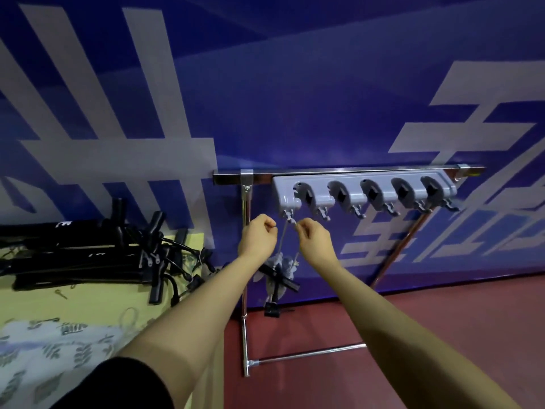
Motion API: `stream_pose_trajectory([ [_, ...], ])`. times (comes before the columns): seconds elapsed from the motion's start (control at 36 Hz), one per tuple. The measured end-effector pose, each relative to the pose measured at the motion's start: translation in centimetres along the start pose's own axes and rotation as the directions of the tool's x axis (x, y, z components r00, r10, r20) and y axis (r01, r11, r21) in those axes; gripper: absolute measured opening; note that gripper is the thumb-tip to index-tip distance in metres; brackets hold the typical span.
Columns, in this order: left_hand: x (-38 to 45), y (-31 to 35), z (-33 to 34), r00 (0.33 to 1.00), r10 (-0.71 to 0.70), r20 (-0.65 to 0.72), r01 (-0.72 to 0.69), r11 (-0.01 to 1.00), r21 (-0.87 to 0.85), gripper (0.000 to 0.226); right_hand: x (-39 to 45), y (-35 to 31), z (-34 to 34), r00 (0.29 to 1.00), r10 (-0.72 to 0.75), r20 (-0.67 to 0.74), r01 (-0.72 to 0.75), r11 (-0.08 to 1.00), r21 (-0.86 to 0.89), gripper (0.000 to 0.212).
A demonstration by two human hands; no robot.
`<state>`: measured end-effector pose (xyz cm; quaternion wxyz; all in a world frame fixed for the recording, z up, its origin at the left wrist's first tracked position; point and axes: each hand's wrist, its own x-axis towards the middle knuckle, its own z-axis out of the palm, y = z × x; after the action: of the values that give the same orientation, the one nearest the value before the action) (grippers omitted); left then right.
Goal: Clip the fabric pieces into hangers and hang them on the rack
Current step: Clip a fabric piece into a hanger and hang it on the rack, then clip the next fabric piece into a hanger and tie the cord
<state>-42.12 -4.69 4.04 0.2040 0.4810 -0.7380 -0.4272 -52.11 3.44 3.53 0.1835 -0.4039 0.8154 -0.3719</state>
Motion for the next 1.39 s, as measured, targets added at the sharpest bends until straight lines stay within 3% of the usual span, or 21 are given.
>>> stream_pose_trajectory([
  [0.11,-1.7,-0.4,-0.8,0.999,0.040,0.020,-0.040,0.999,0.016,0.022,-1.1,-0.2,-0.2,1.000,0.022,-0.004,-0.022,0.999,-0.036,0.023],
  [0.25,-4.6,-0.9,-2.3,0.999,0.024,-0.034,-0.024,1.000,0.004,0.020,-3.4,-1.2,-0.2,1.000,-0.018,-0.025,0.017,0.999,-0.051,0.018],
  [0.44,-9.9,-3.2,-6.1,0.989,0.007,-0.147,-0.005,1.000,0.014,0.018,-8.0,-3.7,2.1,0.995,-0.090,0.050,0.090,0.996,-0.005,0.020],
  [0.83,-18.3,-14.4,-16.8,0.951,-0.119,-0.284,0.147,0.986,0.079,0.015,-16.1,-11.1,14.8,0.931,-0.240,0.274,0.239,0.970,0.038,0.022],
  [1.03,-20.7,-21.3,-20.9,0.960,-0.198,-0.200,0.217,0.973,0.081,0.010,-18.3,-12.8,21.2,0.851,-0.278,0.446,0.331,0.943,-0.045,0.026],
  [1.19,-21.3,-25.4,-21.5,0.983,-0.176,-0.058,0.184,0.966,0.183,0.012,-19.7,-12.6,25.3,0.756,-0.234,0.612,0.489,0.823,-0.289,0.046],
  [1.39,-21.3,-28.1,-21.0,0.971,-0.203,0.123,0.154,0.933,0.326,0.039,-20.1,-12.6,27.9,0.812,-0.226,0.539,0.484,0.777,-0.403,0.027],
])
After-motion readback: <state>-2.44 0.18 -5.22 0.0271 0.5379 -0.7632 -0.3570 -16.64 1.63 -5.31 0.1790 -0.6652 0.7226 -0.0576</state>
